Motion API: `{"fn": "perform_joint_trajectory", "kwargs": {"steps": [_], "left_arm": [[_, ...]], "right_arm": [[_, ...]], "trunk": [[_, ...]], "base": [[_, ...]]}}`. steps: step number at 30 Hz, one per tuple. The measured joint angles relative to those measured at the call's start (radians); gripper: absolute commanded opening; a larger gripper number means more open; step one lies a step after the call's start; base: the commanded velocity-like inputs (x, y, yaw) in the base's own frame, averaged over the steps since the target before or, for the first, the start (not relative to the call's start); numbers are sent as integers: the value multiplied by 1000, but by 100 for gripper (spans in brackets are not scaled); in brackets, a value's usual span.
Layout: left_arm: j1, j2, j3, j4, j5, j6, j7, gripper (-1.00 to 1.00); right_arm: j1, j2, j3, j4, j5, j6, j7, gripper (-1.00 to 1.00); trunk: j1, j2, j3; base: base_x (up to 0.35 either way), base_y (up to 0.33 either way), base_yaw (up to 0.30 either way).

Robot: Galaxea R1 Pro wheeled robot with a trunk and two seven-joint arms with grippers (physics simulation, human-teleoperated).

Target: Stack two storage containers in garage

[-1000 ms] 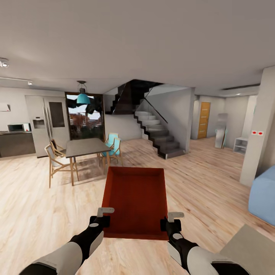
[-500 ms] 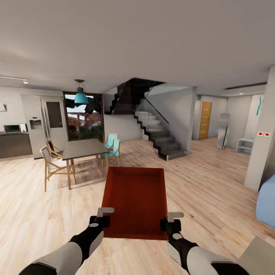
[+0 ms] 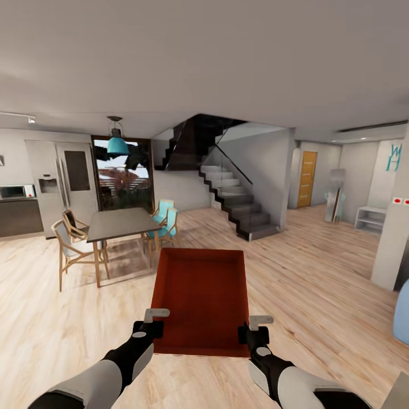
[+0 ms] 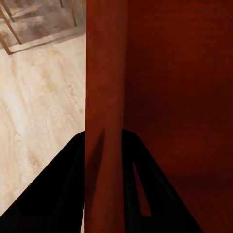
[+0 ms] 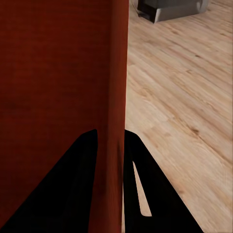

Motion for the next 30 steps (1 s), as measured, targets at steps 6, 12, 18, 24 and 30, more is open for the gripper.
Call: {"fn": "perform_joint_trajectory", "kwargs": {"steps": [6,12,18,24,30], "left_arm": [[0,0,0,0,-1,0,0,-100],[0,2,0,0,0,0,-3,-100],[0,2,0,2,2,0,-3,-100],[0,2,0,2,2,0,-3,-100],[1,7,4,-11,-10,11,-12,-100]], "right_arm": [[0,0,0,1,0,-1,0,-100],[0,2,0,1,0,-1,-2,-100],[0,2,1,1,0,1,-2,-100],[0,2,2,1,-1,1,-2,-100],[1,4,-4,4,0,-6,-5,-100]], "trunk": [[0,0,0],[0,0,0],[0,0,0],[0,0,0],[1,0,0]], "base": [[322,0,0],[322,0,0],[322,0,0],[322,0,0],[14,0,0]]}}
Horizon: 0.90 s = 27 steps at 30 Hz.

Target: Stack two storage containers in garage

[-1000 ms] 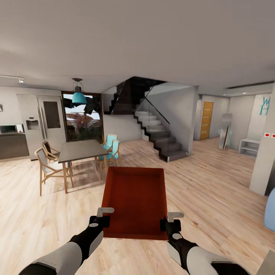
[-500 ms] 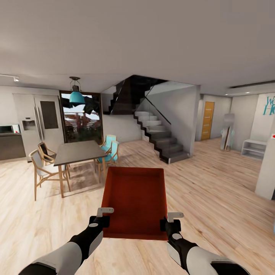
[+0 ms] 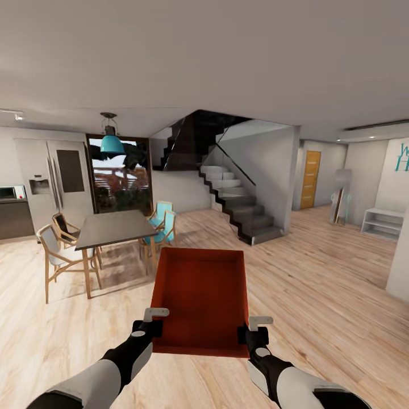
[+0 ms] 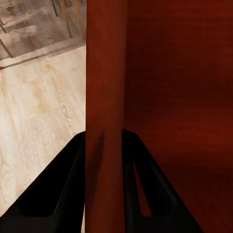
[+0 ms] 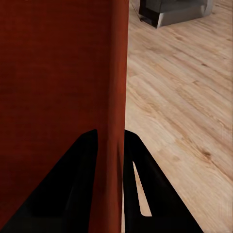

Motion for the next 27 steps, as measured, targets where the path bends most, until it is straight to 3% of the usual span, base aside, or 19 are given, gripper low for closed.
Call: {"fn": "perform_joint_trajectory", "kwargs": {"steps": [9,27], "left_arm": [[0,-3,25,3,-27,3,-4,-100],[0,-6,94,20,-75,0,-20,-100]], "right_arm": [[0,-3,0,1,-3,2,6,-100],[0,0,15,0,-12,20,7,-100]], "trunk": [[0,0,0],[-1,0,0]], "base": [[55,0,0],[310,0,0]]}}
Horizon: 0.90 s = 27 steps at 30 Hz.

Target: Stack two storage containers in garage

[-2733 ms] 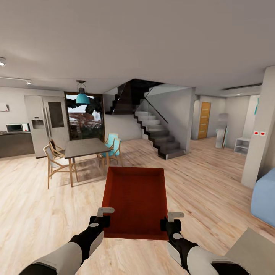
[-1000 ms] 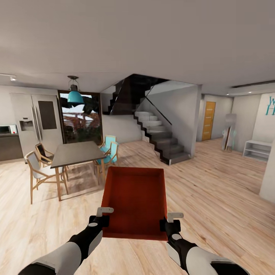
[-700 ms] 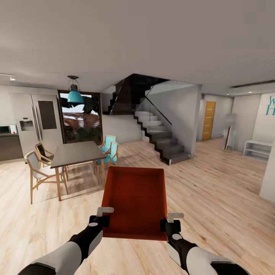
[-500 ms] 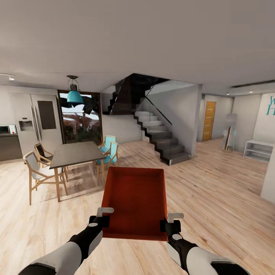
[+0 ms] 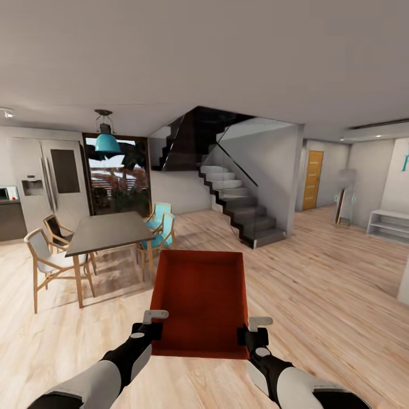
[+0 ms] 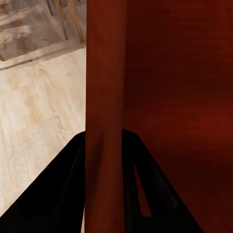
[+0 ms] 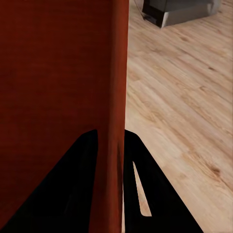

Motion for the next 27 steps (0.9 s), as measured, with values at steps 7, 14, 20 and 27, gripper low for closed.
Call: {"fn": "perform_joint_trajectory", "kwargs": {"steps": [7,14,20,27], "left_arm": [[0,1,-95,6,89,0,24,-100],[0,1,-95,6,89,0,24,-100],[0,1,-95,6,89,0,25,-100],[0,1,-97,6,88,2,25,-100]], "right_arm": [[0,-4,-12,4,18,6,1,-100],[0,-4,-12,6,18,5,1,-100],[0,-3,-9,4,14,6,-1,-100],[0,-3,-14,10,16,1,-2,-100]], "trunk": [[0,0,0],[0,0,0],[0,0,0],[0,0,0]], "base": [[321,0,0],[321,0,0],[321,0,0],[321,0,-108]]}}
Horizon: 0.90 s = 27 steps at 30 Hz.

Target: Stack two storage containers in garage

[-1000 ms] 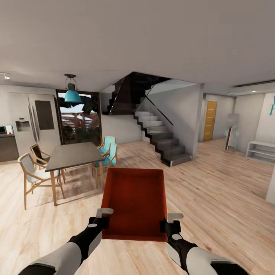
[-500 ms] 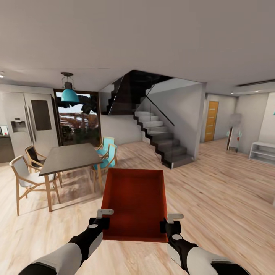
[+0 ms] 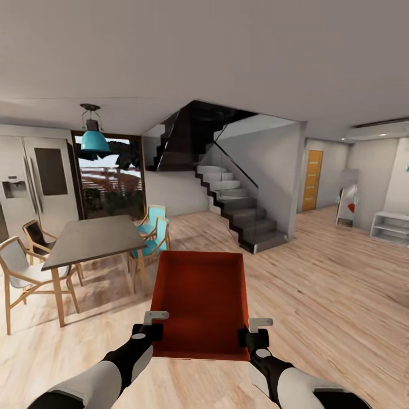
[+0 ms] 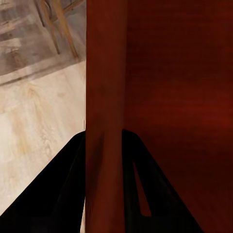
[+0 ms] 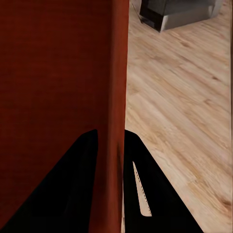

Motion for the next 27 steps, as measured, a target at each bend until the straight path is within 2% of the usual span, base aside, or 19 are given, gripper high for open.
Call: {"fn": "perform_joint_trajectory", "kwargs": {"steps": [27], "left_arm": [[0,0,-2,0,-1,0,0,-100]], "right_arm": [[0,2,0,5,-2,-5,-4,-100]], "trunk": [[0,0,0]], "base": [[322,0,-282]]}}
